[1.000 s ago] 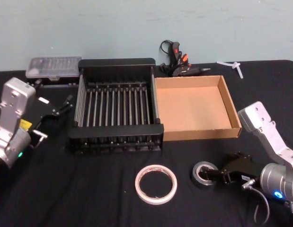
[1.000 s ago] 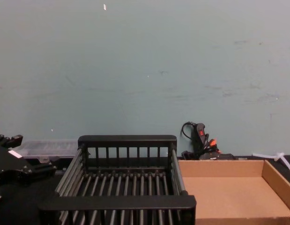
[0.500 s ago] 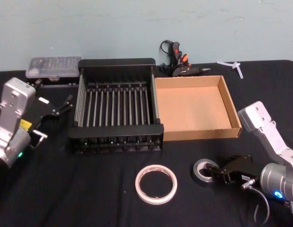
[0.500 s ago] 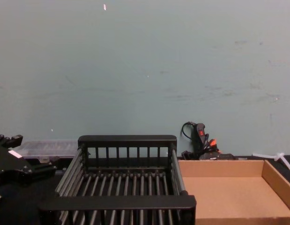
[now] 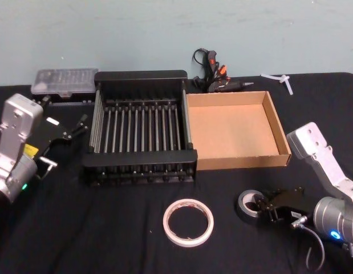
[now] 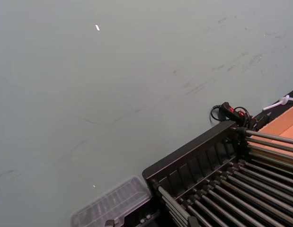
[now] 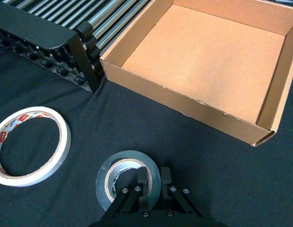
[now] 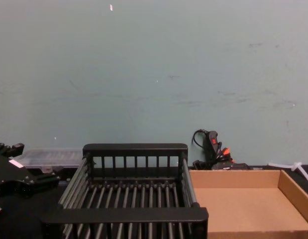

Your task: Pick up the white tape and place it into the black box , Pick up the silver tape and place it into the brown box.

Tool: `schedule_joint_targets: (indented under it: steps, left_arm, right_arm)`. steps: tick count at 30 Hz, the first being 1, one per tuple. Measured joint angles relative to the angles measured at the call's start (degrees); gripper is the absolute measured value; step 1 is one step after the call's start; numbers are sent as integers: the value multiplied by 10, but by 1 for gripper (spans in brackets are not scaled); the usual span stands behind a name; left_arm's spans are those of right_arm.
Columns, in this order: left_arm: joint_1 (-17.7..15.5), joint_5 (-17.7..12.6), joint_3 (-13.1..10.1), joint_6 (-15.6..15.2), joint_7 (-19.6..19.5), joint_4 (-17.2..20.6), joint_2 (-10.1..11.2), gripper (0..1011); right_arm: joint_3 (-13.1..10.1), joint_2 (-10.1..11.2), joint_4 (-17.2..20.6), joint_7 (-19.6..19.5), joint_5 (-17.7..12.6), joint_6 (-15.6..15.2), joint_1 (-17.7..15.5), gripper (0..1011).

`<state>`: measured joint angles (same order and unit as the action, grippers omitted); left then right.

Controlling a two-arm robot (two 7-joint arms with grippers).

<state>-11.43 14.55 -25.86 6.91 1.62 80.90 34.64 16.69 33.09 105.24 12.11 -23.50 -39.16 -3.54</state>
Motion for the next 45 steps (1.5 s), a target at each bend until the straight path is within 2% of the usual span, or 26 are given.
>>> schedule_joint_targets:
  steps: [15,20,27,36,45]
  left_arm:
    - [0,0,0,0,0,0,0,1001]
    - [0,0,0,0,0,0,0,1001]
    - [0,0,0,0,0,0,0,1001]
    - [0,0,0,0,0,0,0,1001]
    - [0,0,0,0,0,0,0,1001]
  right_arm:
    - [-27,-9,20,19,2,15,-11,169]
    - [-39,-10,31,20,4,29,-11,169]
    - [-54,-17,36,15,18,65,0,169]
    - [-58,-35,15,6,44,102,27,170]
    - [-49,-65,-38,-5,88,160,70,169]
